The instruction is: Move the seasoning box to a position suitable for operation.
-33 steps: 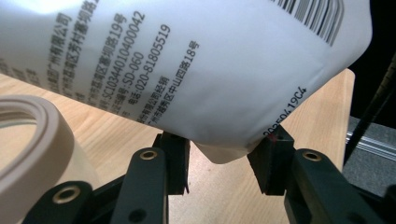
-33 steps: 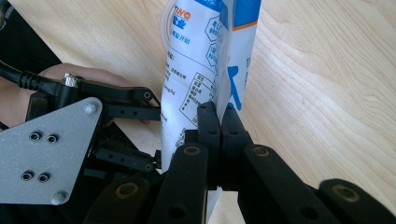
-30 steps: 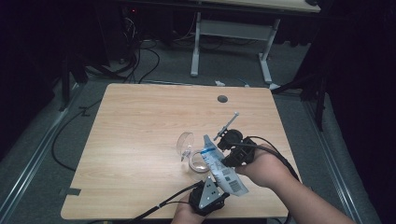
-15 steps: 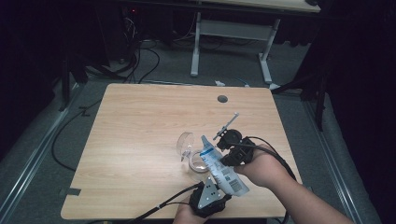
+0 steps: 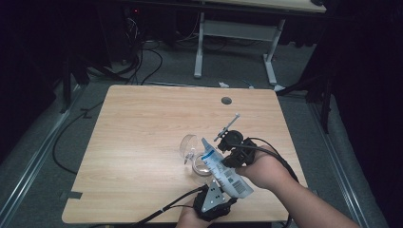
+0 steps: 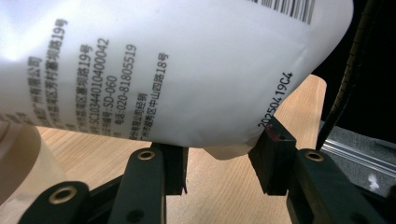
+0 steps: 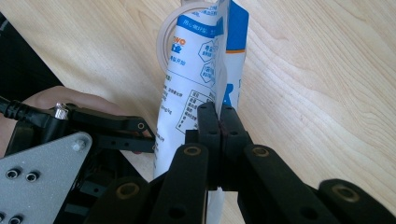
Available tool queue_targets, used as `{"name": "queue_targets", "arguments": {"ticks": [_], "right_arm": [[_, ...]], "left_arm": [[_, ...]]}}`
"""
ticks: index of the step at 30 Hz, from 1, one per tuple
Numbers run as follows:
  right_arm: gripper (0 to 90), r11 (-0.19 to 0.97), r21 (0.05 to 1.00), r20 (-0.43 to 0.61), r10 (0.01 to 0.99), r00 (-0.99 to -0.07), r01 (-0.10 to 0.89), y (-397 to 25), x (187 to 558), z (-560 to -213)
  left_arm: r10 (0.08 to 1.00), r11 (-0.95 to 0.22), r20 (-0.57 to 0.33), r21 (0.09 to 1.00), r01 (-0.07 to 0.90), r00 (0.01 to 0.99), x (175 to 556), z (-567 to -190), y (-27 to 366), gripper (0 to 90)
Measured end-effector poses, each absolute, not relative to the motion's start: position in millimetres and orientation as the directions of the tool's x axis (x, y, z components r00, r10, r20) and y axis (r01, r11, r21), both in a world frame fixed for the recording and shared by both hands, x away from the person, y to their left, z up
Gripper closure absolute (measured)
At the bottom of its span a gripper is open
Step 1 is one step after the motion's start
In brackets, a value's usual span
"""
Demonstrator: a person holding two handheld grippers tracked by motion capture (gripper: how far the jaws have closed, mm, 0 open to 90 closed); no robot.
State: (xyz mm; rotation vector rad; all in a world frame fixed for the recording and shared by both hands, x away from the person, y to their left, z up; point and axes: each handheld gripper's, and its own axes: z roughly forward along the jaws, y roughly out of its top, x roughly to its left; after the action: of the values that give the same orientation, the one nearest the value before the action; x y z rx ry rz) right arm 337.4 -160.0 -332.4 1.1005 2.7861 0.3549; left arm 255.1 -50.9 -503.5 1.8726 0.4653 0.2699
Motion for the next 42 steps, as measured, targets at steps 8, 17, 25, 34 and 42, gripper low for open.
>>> {"name": "queue_targets", "arguments": {"ticks": [8,17,25,34,42], "right_arm": [[90.0,0.706,0.265,-0.027,0.686,-0.727,0.656,-159,340,-332],[90.0,0.701,0.249,-0.022,0.694,-0.720,0.668,-159,339,-334],[90.0,0.711,0.262,-0.035,0.683,-0.730,0.653,-158,341,-330],[90.0,0.717,0.264,-0.043,0.677,-0.735,0.645,-156,343,-329],[90.0,0.724,0.265,-0.044,0.669,-0.742,0.637,-156,343,-328]], "left_arm": [[0.450,-0.290,-0.047,0.937,0.196,0.892,257,-502,-50,61.2],[0.439,-0.290,-0.064,0.934,0.209,0.896,256,-500,-54,61.8],[0.432,-0.290,-0.041,0.940,0.181,0.901,255,-495,-56,60.4],[0.428,-0.287,-0.037,0.942,0.175,0.903,255,-493,-56,60.5],[0.423,-0.291,-0.027,0.943,0.164,0.906,252,-490,-58,59.9]]}}
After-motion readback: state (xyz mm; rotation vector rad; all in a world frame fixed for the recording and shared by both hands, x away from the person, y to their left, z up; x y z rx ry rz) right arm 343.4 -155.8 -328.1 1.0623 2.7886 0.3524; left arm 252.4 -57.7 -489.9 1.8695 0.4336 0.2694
